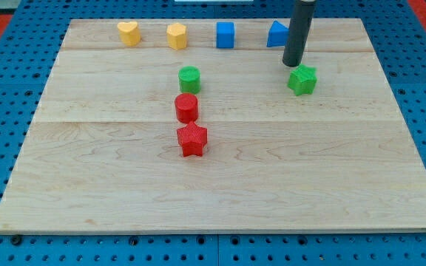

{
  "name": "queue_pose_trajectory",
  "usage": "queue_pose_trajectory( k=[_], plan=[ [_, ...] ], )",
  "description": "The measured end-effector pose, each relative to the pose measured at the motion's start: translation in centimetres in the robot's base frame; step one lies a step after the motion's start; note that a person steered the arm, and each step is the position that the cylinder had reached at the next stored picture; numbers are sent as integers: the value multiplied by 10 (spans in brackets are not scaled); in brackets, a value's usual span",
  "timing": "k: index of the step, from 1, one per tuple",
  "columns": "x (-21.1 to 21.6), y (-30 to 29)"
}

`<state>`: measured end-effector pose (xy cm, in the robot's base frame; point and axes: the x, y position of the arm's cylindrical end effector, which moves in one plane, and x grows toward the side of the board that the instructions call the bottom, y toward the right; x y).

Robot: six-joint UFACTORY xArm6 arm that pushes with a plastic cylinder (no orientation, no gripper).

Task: Move your arm towards top left

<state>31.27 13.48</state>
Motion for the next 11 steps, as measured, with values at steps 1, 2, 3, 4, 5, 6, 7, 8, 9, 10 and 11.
queue_pose_trajectory(
  k=[1,2,3,4,5,6,7,8,9,10,11],
  plan=[
    [0,-1],
    [0,-1],
    [-1,-33],
    [-1,-73],
    [-1,-74],
    [-1,-104],
    [-1,-153],
    [-2,-201],
    [-8,-263],
    [-2,-331],
    [-2,-414]
  ],
)
